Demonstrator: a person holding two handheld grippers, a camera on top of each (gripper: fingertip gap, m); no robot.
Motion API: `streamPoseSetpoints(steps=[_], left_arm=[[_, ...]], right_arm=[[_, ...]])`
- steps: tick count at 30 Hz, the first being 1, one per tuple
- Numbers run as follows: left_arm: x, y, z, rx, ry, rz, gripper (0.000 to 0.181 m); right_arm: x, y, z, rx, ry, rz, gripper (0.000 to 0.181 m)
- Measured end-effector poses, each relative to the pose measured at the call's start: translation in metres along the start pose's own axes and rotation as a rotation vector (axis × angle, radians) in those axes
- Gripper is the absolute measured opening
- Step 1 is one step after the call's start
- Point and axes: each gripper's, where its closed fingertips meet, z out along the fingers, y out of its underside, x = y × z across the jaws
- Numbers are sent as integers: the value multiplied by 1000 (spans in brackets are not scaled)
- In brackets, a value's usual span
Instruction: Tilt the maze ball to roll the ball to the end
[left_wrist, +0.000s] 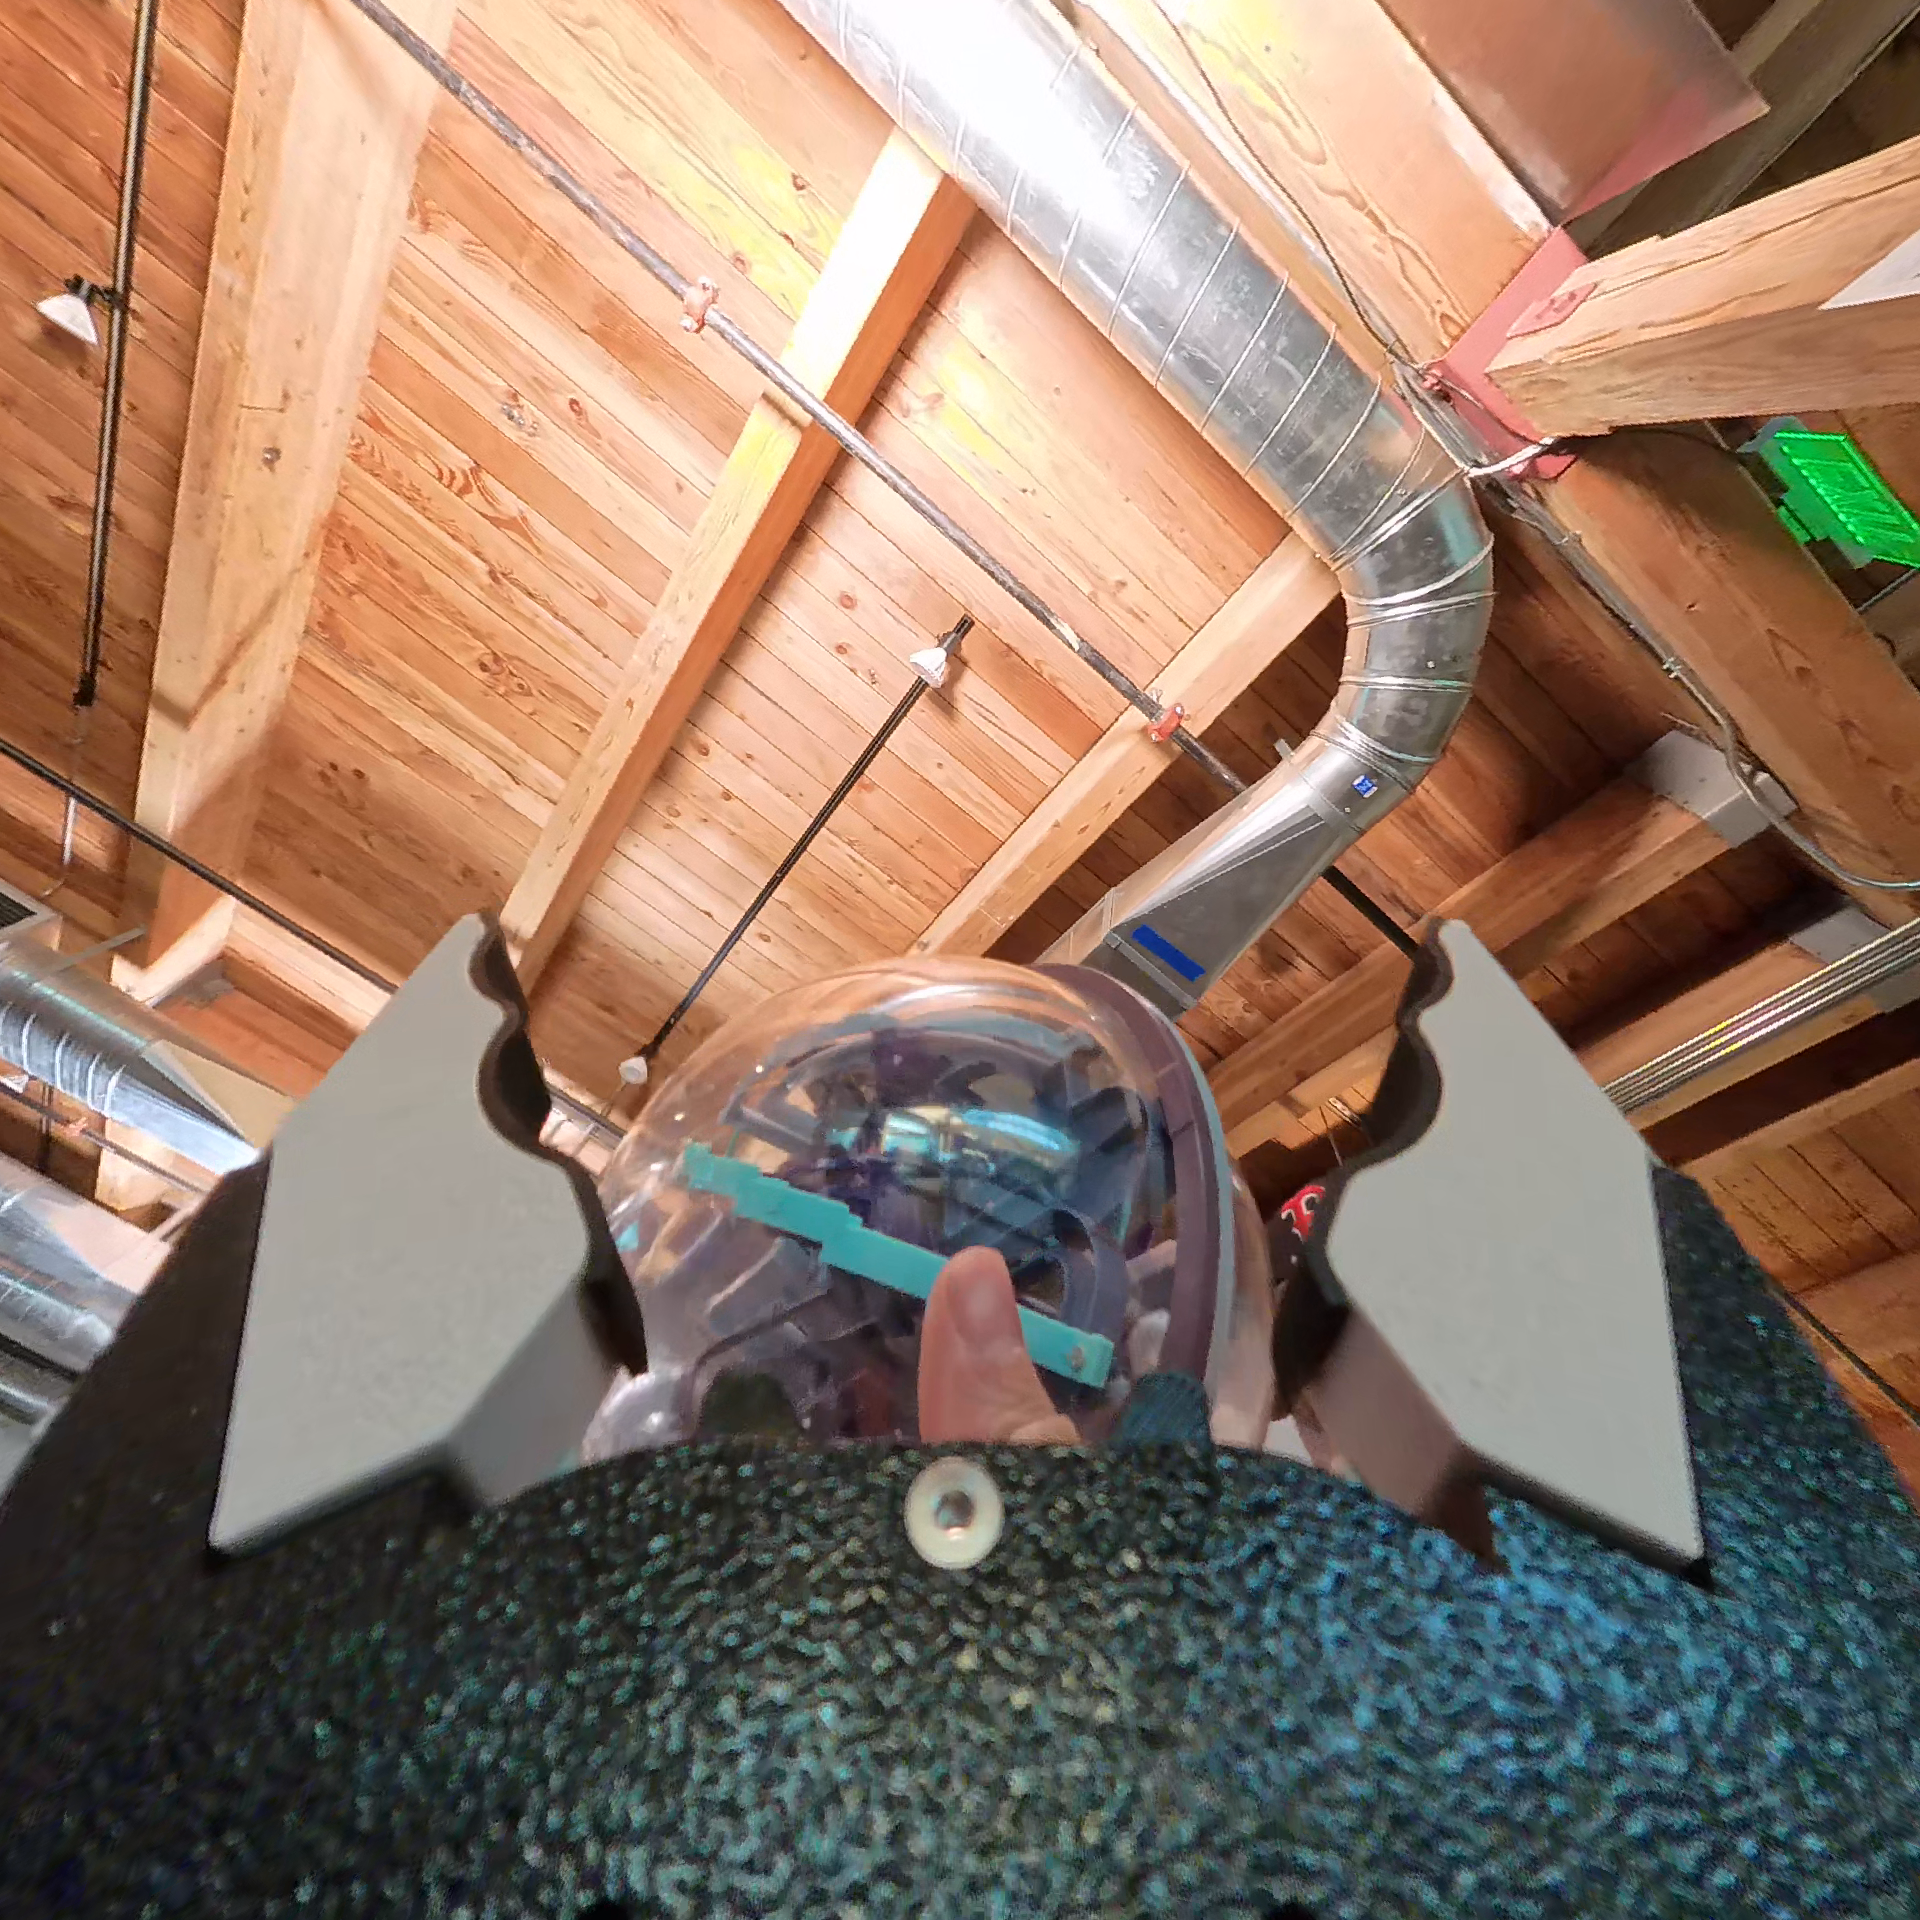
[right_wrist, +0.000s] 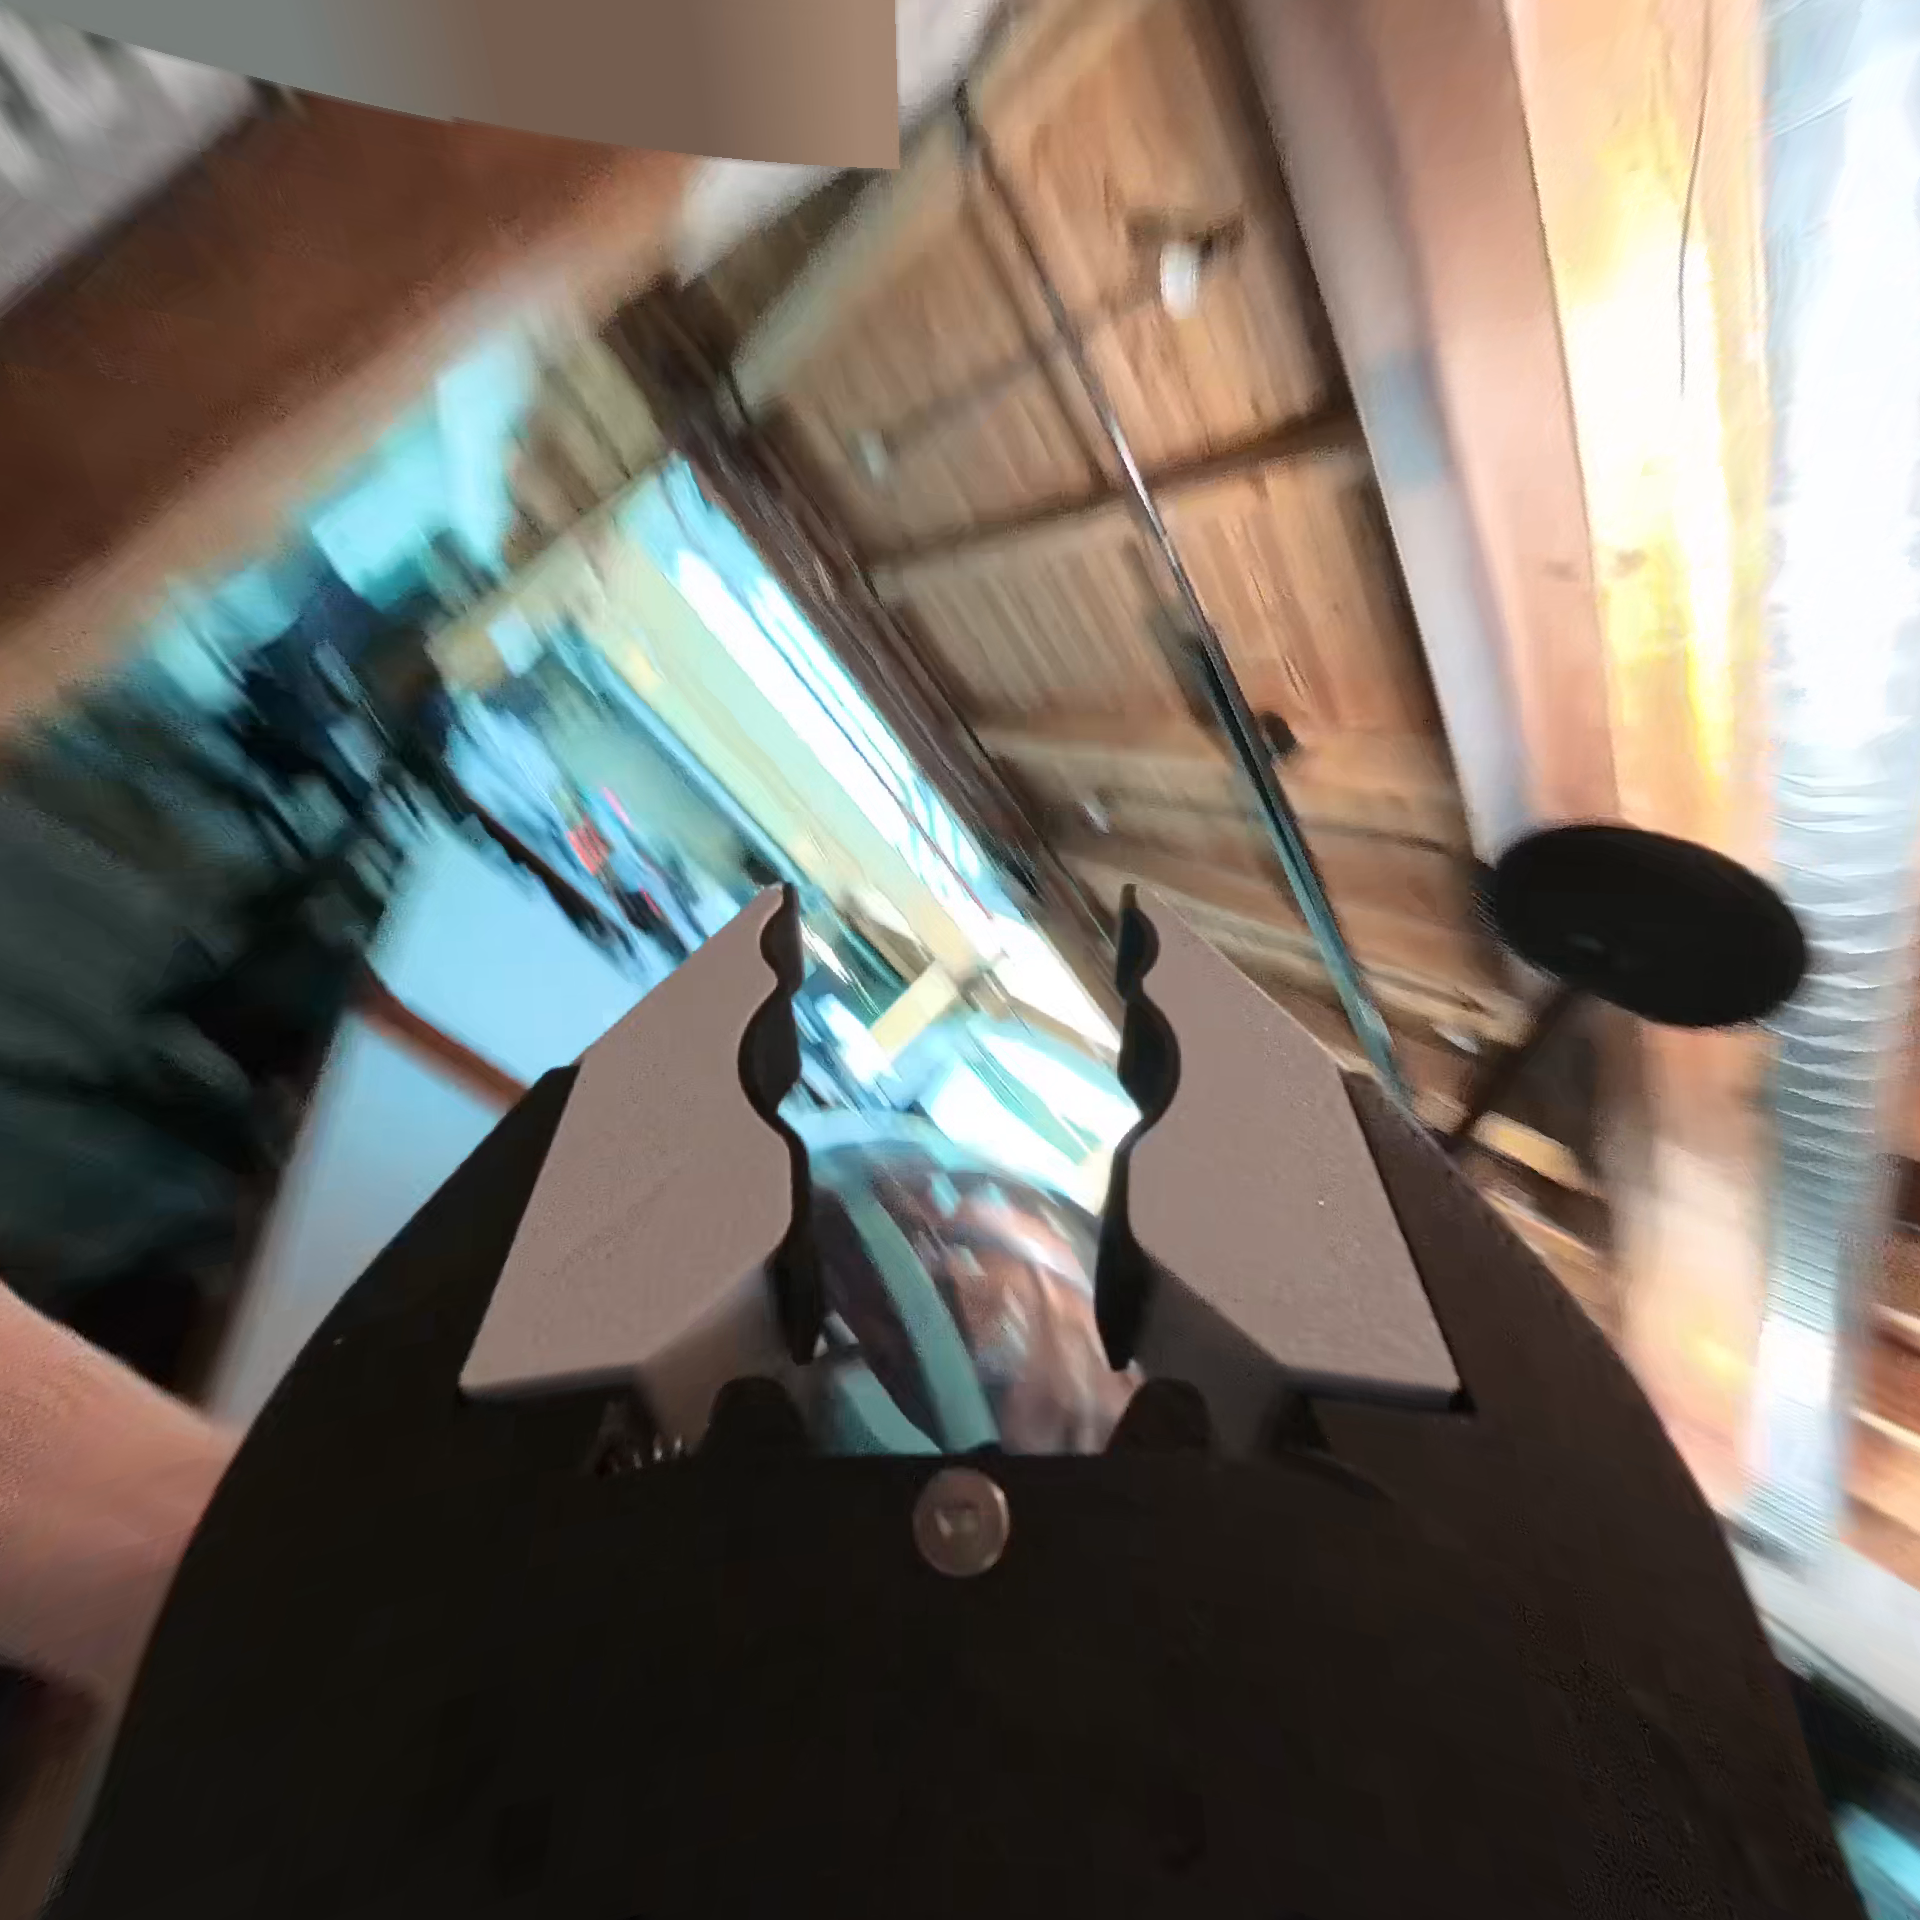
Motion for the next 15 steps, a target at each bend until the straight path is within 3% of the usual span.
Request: streamPoseSetpoints(steps=[1, 3, 7, 10, 15], left_arm=[[-2, 3, 1, -17, -10, 0, 157], [-11, -1, -1, -6, -66, -12, 157], [-34, 4, -7, -54, -211, -39, 157], [-38, -9, -17, -41, -231, -17, 157], [-43, -4, -17, -140, -280, 17, 157]], right_arm=[[0, 13, 2, -62, 4, -73, 67], [-10, 28, 3, -117, -40, -91, 63], [-32, 88, 4, -374, -146, -170, 98], [-41, 110, -5, -492, -214, -190, 90], [-30, 113, -5, -469, -156, -78, 82]])
